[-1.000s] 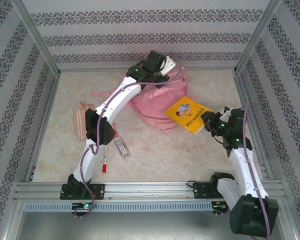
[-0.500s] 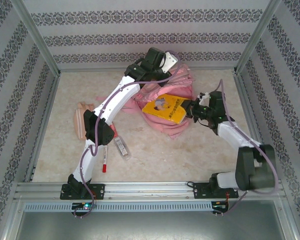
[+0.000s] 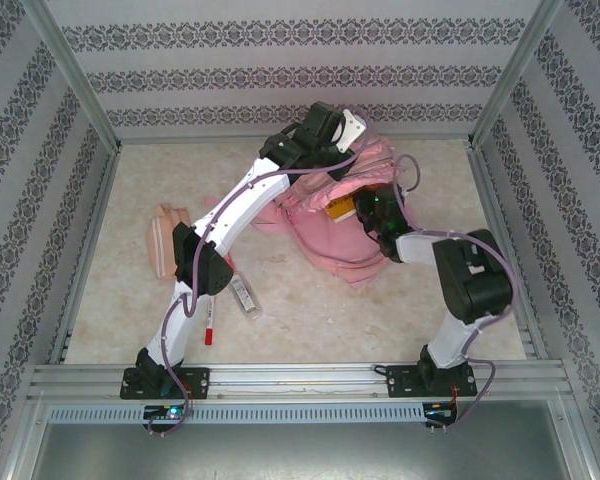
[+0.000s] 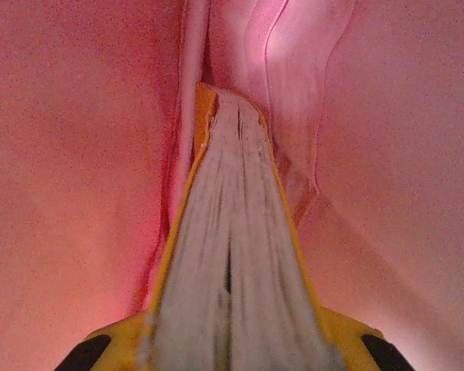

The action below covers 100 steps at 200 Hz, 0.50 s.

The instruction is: Pack the student bag

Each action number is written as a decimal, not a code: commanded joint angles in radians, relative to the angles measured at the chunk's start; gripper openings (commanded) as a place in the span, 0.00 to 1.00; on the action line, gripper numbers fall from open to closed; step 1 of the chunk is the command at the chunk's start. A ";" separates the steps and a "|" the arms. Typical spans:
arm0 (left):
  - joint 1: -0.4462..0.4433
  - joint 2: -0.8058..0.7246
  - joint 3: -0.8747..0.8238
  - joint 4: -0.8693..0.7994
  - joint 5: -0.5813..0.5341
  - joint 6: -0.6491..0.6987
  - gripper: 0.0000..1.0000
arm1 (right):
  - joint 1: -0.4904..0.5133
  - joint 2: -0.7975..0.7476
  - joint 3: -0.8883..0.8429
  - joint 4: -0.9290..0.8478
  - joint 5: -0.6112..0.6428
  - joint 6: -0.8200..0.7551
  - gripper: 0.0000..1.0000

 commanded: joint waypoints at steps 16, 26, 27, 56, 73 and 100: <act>-0.006 -0.085 0.054 0.149 0.023 -0.082 0.00 | 0.071 0.117 0.082 0.292 0.286 0.112 0.00; -0.006 -0.084 0.054 0.147 0.024 -0.090 0.00 | 0.085 0.129 0.089 0.284 0.331 0.132 0.00; -0.006 -0.084 0.054 0.147 0.025 -0.090 0.00 | 0.087 0.130 0.089 0.283 0.333 0.134 0.00; -0.006 -0.080 0.054 0.150 0.033 -0.098 0.00 | 0.110 0.150 0.112 0.190 0.404 0.209 0.01; -0.006 -0.077 0.054 0.152 0.040 -0.097 0.00 | 0.120 0.183 0.132 0.189 0.414 0.234 0.05; -0.006 -0.070 0.053 0.150 0.040 -0.074 0.00 | 0.135 0.222 0.148 0.209 0.377 0.260 0.18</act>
